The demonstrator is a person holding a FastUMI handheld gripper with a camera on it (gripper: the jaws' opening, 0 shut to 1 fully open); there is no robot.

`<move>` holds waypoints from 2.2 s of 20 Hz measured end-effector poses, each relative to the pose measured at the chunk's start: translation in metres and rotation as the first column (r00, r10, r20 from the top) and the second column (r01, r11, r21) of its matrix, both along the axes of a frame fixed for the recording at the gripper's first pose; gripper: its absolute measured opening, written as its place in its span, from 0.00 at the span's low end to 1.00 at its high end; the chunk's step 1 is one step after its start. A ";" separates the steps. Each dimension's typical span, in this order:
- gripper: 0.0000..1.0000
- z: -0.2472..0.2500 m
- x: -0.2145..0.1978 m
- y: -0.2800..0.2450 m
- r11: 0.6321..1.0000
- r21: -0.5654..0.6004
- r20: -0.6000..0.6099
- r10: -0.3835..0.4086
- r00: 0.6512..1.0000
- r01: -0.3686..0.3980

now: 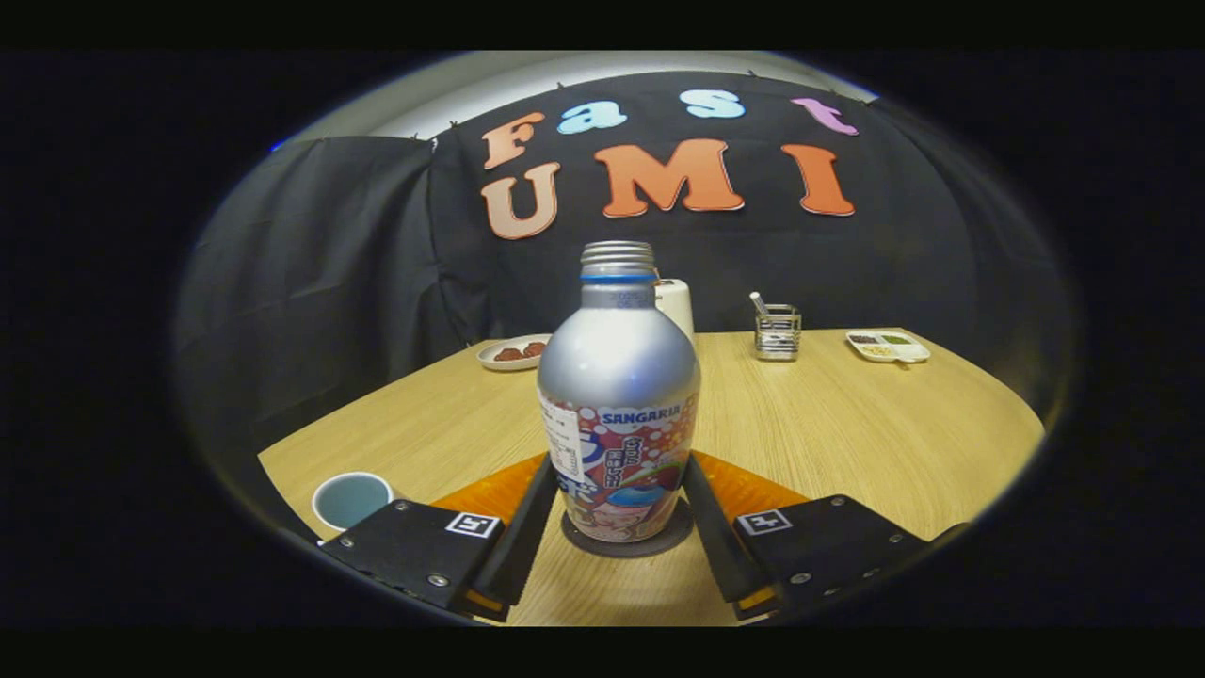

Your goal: Take the bottle from table, then pour the juice into the cup, finally place the bottle on the coaster

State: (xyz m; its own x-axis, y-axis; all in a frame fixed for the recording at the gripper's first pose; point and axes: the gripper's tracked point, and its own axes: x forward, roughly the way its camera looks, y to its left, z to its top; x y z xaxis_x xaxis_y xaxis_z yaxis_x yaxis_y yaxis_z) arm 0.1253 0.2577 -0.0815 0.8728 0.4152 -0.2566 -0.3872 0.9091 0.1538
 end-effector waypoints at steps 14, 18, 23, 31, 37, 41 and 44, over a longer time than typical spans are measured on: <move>0.80 -0.022 -0.001 0.001 1.000 -0.020 -0.018 -0.016 1.000 0.016; 0.90 -0.015 -0.010 0.001 1.000 0.012 -0.018 -0.025 1.000 0.026; 0.98 -0.003 -0.023 -0.005 1.000 -0.006 0.009 -0.029 1.000 0.029; 0.98 0.031 -0.049 -0.044 0.998 0.003 0.054 -0.070 0.996 0.070; 0.98 0.060 -0.074 -0.106 0.986 -0.009 0.116 -0.164 0.980 0.166; 0.98 0.077 -0.090 -0.151 0.970 -0.048 0.165 -0.228 0.960 0.239; 0.98 0.089 -0.105 -0.173 0.963 -0.036 0.180 -0.256 0.950 0.267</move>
